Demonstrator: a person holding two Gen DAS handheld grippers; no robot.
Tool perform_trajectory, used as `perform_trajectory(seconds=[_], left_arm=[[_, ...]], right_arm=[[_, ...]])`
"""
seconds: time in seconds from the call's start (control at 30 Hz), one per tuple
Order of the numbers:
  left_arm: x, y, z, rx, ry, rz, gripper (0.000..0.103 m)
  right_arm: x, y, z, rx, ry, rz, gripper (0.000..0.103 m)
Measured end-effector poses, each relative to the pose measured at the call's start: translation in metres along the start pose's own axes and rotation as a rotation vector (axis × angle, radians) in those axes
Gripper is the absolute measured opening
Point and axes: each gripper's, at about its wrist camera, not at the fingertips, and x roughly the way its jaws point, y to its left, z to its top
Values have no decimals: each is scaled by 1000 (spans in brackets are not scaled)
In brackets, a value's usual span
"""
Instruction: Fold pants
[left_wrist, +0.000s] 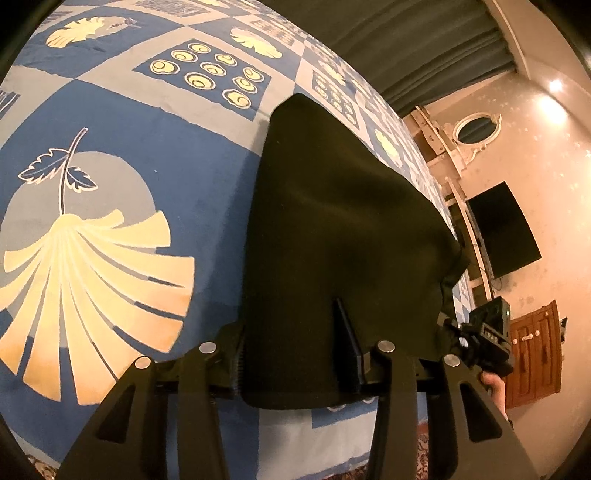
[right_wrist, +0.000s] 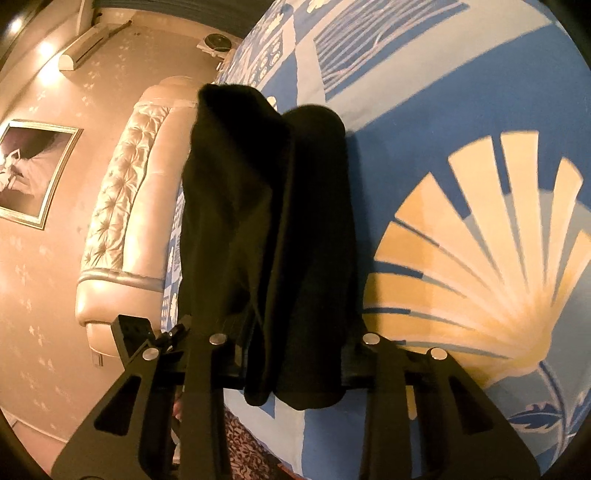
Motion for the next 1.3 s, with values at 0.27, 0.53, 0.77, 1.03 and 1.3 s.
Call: perform_trajectory(seconds=[0.27, 0.53, 0.77, 1.03, 1.3], left_arm=[[8, -12, -1, 54, 29, 16, 45], [4, -5, 4, 56, 25, 2, 78], [-13, 22, 39, 28, -63, -76, 85], [41, 12, 95, 153, 1, -86, 85], [90, -7, 139, 167, 37, -142, 85]], right_arm=[[-5, -13, 5, 8, 11, 5, 31], [-15, -13, 1, -29, 12, 33, 73], [-42, -14, 14, -48, -72, 18, 92], [-16, -15, 61, -23, -143, 85, 92], [8, -12, 96, 0, -150, 137, 92]])
